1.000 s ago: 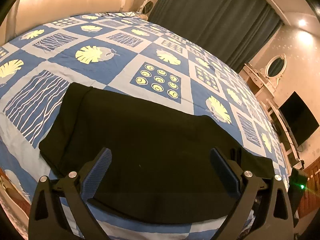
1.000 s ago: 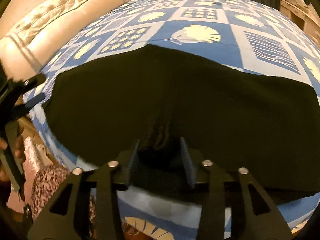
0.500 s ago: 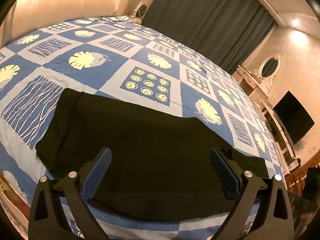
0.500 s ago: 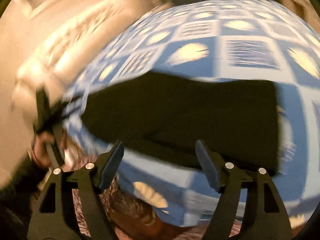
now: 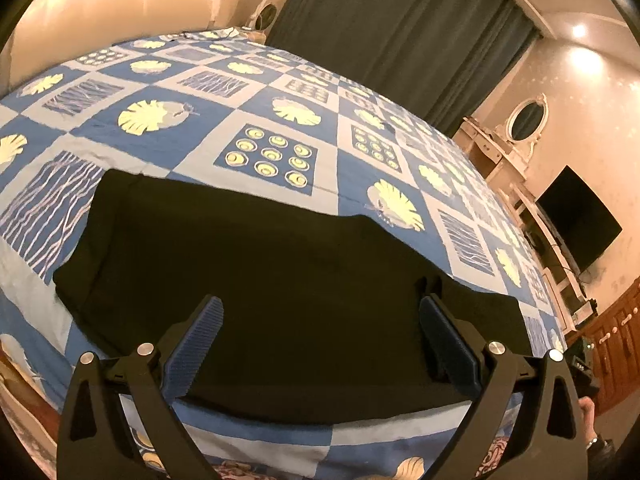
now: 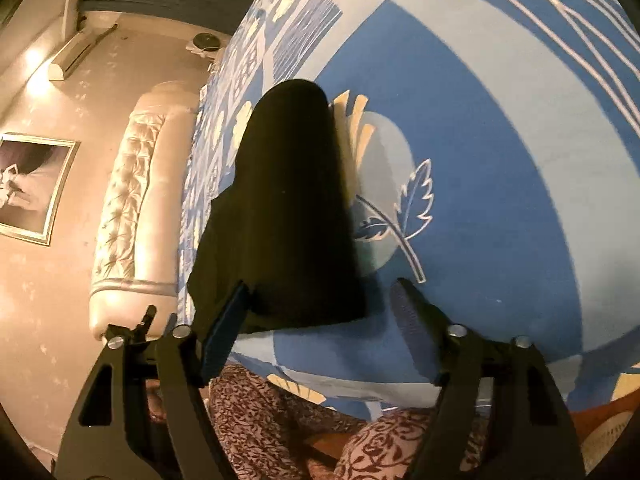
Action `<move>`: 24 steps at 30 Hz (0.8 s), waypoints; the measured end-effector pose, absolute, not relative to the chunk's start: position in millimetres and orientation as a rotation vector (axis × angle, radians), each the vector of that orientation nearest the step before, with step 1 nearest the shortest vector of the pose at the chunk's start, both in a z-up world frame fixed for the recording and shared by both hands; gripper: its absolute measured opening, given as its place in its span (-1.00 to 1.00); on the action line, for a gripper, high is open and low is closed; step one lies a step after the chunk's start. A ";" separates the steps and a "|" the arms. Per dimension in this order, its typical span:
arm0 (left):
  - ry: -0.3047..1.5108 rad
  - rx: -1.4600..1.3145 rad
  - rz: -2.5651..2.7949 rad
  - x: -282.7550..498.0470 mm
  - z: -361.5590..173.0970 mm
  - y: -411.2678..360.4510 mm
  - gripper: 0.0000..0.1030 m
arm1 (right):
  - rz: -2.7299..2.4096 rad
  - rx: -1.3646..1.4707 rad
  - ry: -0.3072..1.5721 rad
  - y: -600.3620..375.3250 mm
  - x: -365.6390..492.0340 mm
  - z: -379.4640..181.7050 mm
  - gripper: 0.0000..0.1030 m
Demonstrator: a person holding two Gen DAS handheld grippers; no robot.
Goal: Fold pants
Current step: 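Grasp the edge of the folded black pants with the right gripper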
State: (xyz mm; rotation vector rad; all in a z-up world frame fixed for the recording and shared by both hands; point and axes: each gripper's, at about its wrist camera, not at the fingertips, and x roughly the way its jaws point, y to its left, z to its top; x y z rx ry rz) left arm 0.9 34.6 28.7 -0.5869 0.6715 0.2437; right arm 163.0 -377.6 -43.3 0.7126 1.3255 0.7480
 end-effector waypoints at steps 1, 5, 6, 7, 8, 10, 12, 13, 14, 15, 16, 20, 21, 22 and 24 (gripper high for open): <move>0.674 -0.597 0.244 0.8 26.8 35.6 0.90 | 0.755 0.714 1.334 -377.2 163.3 -45.2 -0.03; 0.677 -0.625 0.247 -1.1 22.6 38.2 0.90 | 0.742 0.641 1.343 -373.4 160.7 -48.3 -0.38; 0.678 -0.625 0.247 -1.4 22.3 38.4 0.90 | 0.731 0.621 1.346 -372.1 160.9 -47.8 -0.41; 0.679 -0.620 0.248 -1.0 22.1 38.1 0.90 | 0.727 0.617 1.348 -371.0 161.6 -47.0 -0.44; 0.679 -0.616 0.247 -0.5 22.2 38.0 0.90 | 0.724 0.611 1.348 -369.9 161.1 -47.3 -0.44; 0.682 -0.610 0.241 0.4 22.0 36.4 0.90 | 0.724 0.610 1.346 -370.5 161.2 -48.5 -0.45; 0.685 -0.600 0.236 0.8 22.0 34.4 0.90 | 0.726 0.624 1.348 -371.3 161.0 -51.3 -0.45; 0.688 -0.593 0.235 1.3 21.7 33.3 0.90 | 0.728 0.627 1.348 -372.0 159.9 -50.9 -0.45; 0.690 -0.587 0.231 1.7 21.9 32.2 0.90 | 0.731 0.629 1.346 -372.4 159.7 -51.6 -0.45; 0.690 -0.584 0.230 2.3 22.1 31.9 0.90 | 0.731 0.631 1.345 -371.6 160.2 -51.9 -0.45; 0.690 -0.578 0.228 2.6 22.1 31.2 0.90 | 0.732 0.632 1.344 -371.8 159.8 -52.2 -0.45; 0.696 -0.567 0.224 4.5 21.0 29.6 0.90 | 0.735 0.641 1.343 -371.9 160.2 -53.3 -0.45; 0.698 -0.565 0.223 4.9 20.7 29.1 0.90 | 0.738 0.645 1.340 -372.1 159.9 -53.7 -0.45; 0.700 -0.560 0.222 5.6 20.4 28.1 0.90 | 0.742 0.648 1.339 -374.0 160.4 -54.5 -0.44; 0.704 -0.550 0.220 6.4 20.1 26.2 0.90 | 0.748 0.664 1.338 -374.4 161.2 -55.5 -0.44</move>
